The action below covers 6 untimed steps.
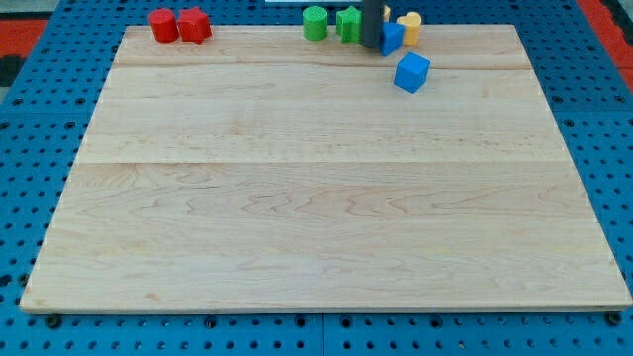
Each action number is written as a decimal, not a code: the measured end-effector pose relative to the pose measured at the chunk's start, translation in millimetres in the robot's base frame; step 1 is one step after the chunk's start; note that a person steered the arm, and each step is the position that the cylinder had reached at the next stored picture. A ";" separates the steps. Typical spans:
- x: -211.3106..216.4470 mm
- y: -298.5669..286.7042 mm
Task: Push the yellow heart closer to the green star and yellow hexagon
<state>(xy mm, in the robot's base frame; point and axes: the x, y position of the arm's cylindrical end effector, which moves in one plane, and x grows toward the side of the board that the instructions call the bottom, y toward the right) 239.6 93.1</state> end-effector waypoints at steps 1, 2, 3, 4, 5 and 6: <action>51.7 64.9; 65.6 108.0; 17.4 136.6; -46.8 114.2; -28.2 33.4; -8.7 -25.3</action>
